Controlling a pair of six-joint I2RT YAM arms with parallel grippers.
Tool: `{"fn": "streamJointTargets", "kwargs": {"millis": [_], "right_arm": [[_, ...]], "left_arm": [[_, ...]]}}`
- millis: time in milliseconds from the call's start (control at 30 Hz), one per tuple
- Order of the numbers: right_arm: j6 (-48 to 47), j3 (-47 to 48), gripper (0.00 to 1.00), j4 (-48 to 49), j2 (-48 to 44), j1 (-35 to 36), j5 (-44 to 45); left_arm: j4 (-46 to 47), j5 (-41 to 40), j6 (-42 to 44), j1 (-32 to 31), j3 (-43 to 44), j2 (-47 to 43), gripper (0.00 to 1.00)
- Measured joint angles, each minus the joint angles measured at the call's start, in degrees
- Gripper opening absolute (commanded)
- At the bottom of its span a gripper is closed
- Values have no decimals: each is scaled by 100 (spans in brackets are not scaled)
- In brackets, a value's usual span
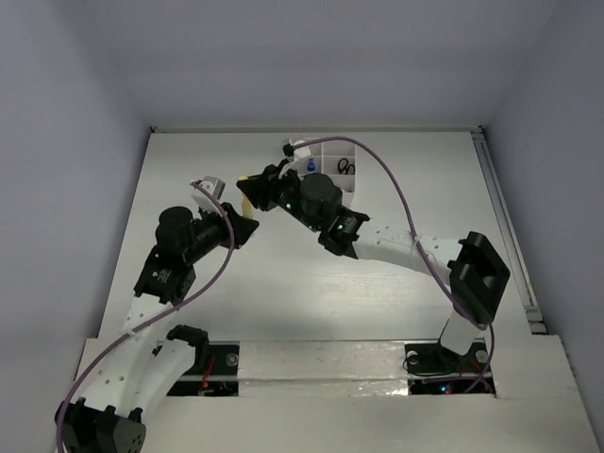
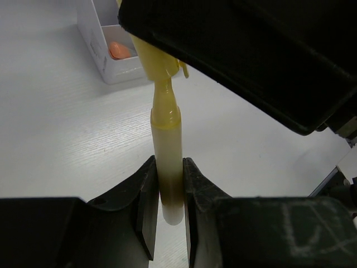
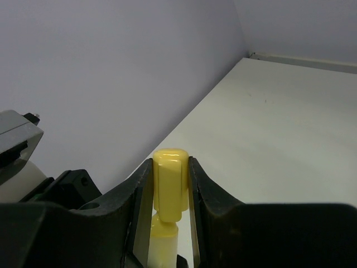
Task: Sort the stationery into containers
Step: Close the pen cap on the pen.
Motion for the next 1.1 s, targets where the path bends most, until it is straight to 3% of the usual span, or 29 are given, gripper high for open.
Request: {"fn": "streamJointTargets", "kwargs": {"millis": [267, 767, 1100], "right_arm": [[0, -44, 4, 79, 70, 160, 2], [282, -866, 3, 1165, -13, 326, 396], [236, -1062, 2, 1099, -199, 424, 520]], "left_arm": [[-26, -63, -20, 42, 0, -24, 0], [-278, 2, -146, 83, -17, -144, 0], [-367, 157, -149, 72, -15, -146, 0]]}}
